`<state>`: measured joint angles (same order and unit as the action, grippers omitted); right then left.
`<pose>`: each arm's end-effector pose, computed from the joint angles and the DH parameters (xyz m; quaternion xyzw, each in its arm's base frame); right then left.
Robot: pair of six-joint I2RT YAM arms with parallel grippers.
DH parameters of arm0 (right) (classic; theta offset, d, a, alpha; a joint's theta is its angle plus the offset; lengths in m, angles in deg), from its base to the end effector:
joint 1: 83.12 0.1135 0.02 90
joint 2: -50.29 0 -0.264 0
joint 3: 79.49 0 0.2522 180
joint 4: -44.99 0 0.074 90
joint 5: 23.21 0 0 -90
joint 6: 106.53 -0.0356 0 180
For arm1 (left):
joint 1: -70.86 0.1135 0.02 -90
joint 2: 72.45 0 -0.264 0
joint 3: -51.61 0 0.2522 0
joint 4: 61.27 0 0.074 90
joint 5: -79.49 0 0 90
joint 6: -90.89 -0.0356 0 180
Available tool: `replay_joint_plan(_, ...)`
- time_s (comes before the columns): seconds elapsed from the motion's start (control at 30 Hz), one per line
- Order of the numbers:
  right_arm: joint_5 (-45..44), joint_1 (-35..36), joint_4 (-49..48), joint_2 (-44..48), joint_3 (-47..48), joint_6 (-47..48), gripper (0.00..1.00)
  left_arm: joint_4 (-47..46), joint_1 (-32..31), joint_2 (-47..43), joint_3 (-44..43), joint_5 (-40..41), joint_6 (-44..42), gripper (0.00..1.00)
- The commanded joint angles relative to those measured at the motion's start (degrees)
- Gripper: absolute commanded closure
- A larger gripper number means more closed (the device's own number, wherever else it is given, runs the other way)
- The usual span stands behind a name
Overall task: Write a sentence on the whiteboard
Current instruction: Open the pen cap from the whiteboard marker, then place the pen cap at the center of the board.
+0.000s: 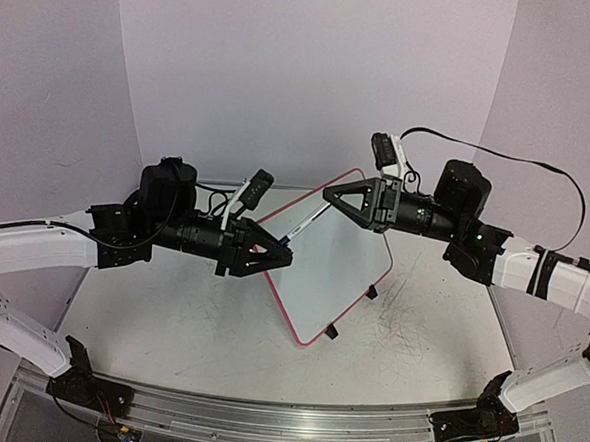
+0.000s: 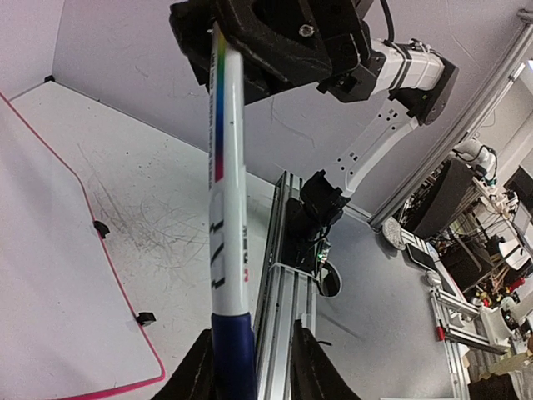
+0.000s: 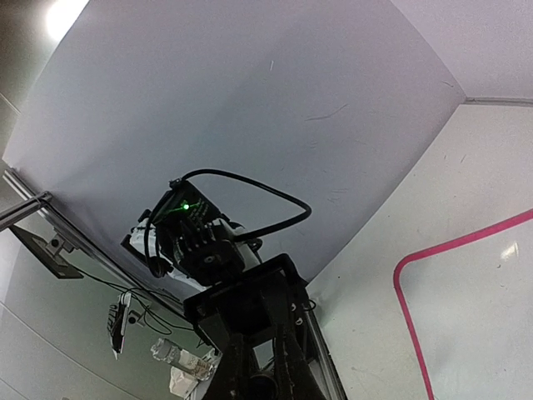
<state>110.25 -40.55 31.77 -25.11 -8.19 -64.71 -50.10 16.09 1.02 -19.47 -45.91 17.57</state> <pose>0.2070 0.2234 0.3668 -0.2520 0.6156 0.6719 0.3257 0.1545 -0.2545 0.3319 0.4220 0.6461 -0.5381 0.3390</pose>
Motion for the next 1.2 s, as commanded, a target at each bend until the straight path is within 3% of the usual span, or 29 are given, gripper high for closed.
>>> replay_joint_plan(0.0, 0.70, 0.50, -3.40, -0.04, 1.91, -0.05, 1.00, -3.06, -0.17, -1.35, -1.66, 2.82, -0.77, 0.89)
replay_joint_plan(0.1, 1.19, 0.50, -3.48, 0.28, 1.68, -0.05, 1.00, -3.04, -0.09, -2.13, -0.79, 6.55, -0.44, 1.00)
replay_joint_plan(0.3, 0.63, -2.28, -3.47, 4.52, 1.23, 0.14, 1.00, -2.57, -0.09, -4.89, 2.87, 10.49, -1.11, 1.00)
replay_joint_plan(0.5, 6.14, -16.69, -3.61, 10.62, -0.65, -2.26, 1.00, -2.40, 0.10, -11.36, 10.09, 11.73, -1.15, 1.00)
replay_joint_plan(0.67, 7.68, -18.08, -4.84, 10.34, -0.58, -4.16, 1.00, -1.28, 0.27, -14.42, 12.03, 10.90, -0.40, 1.00)
replay_joint_plan(0.77, 2.80, -18.34, 2.24, 12.63, 0.71, 2.46, 1.00, 8.81, 0.27, -15.49, 10.30, 21.23, -0.10, 1.00)
replay_joint_plan(0.87, -1.34, -18.29, 11.30, 14.18, 2.32, 8.86, 1.00, 16.06, 0.45, -18.00, 12.03, 38.69, 2.61, 1.00)
replay_joint_plan(0.97, -1.20, -18.17, 11.21, 14.32, -0.18, 8.27, 1.00, 20.16, 1.71, -19.57, 14.59, 50.83, 9.41, 1.00)
replay_joint_plan(1.03, -0.95, -17.73, 10.42, 13.64, -1.47, 7.51, 1.00, 20.51, 4.27, -19.06, 16.69, 53.39, 16.24, 1.00)
replay_joint_plan(1.17, -2.72, -15.49, 9.93, 12.79, -1.97, 7.78, 1.00, 18.63, 12.30, -12.42, 18.86, 50.21, 23.72, 1.00)
